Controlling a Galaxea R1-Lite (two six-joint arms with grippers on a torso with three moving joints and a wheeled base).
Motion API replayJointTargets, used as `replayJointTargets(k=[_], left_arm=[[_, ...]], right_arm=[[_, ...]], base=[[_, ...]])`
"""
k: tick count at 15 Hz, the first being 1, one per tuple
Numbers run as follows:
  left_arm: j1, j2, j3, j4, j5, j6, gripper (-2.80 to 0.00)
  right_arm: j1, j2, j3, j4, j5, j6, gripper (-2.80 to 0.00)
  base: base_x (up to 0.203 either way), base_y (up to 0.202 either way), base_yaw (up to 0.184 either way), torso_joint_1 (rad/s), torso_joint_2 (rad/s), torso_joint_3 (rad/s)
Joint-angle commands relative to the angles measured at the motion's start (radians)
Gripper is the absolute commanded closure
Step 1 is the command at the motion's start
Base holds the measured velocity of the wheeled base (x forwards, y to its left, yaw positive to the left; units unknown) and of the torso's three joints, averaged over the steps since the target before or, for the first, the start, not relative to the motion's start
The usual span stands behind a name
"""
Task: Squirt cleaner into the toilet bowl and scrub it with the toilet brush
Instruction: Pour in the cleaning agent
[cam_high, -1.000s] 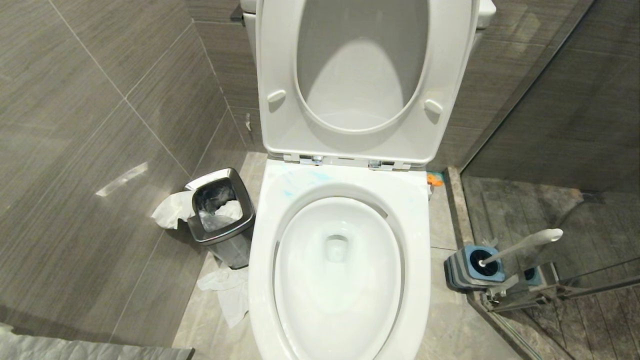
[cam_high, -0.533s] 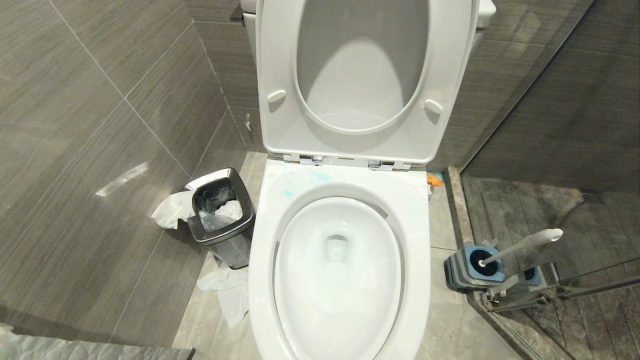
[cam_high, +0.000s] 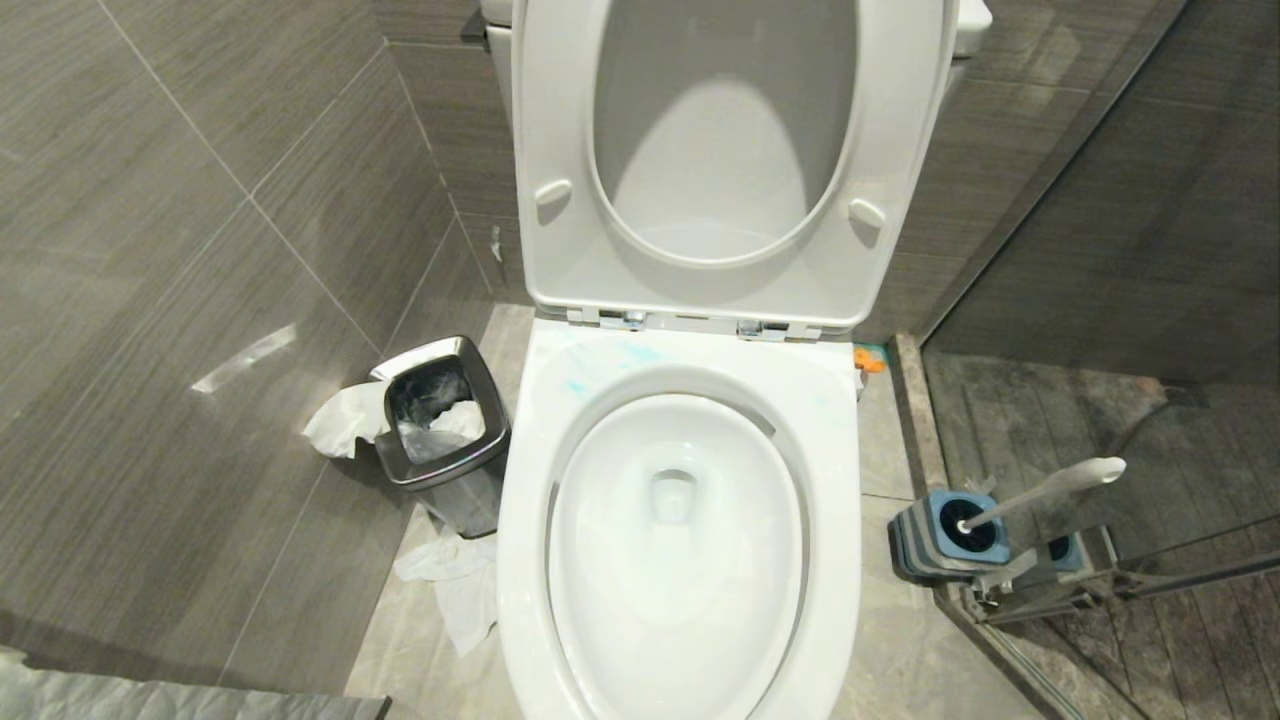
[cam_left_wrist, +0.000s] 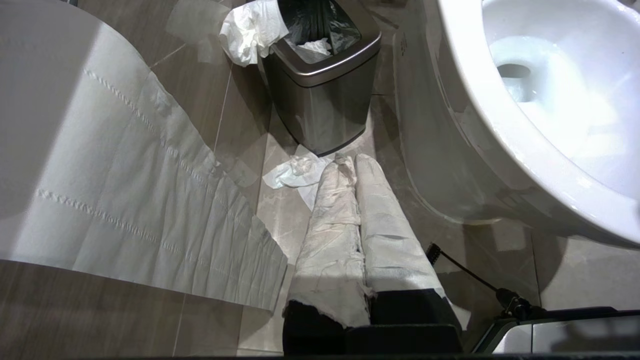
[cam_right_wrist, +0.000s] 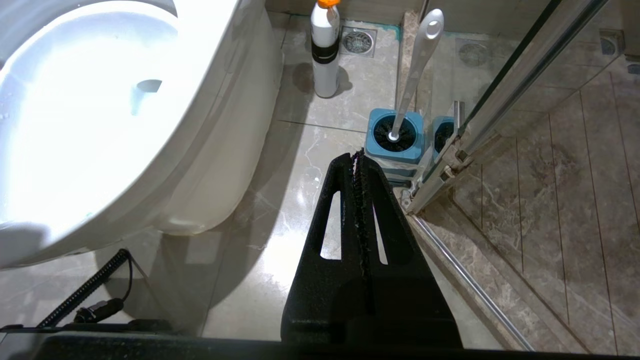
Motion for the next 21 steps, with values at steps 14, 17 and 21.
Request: replayJointTargets(k=[14,17,21], left_arm=[[0.000,0.001,0.000,0.000,0.005,0.005,0.00],[0.000,0.001,0.000,0.000,0.005,0.005,0.00],[0.000,0.001,0.000,0.000,0.005,0.002,0.00]], right_arm=[[0.001,0.001,0.000,0.000,0.000,0.000,0.00],[0.001,0.001,0.000,0.000,0.000,0.000,0.00],[-0.001,0.001,0.000,0.000,0.000,0.000,0.00]], base=[[0.000,0.000,0.000,0.001,0.00,-0.091],[0.000,0.000,0.000,0.002,0.00,-0.199],[0.000,0.000,0.000,0.002,0.01,-0.202]])
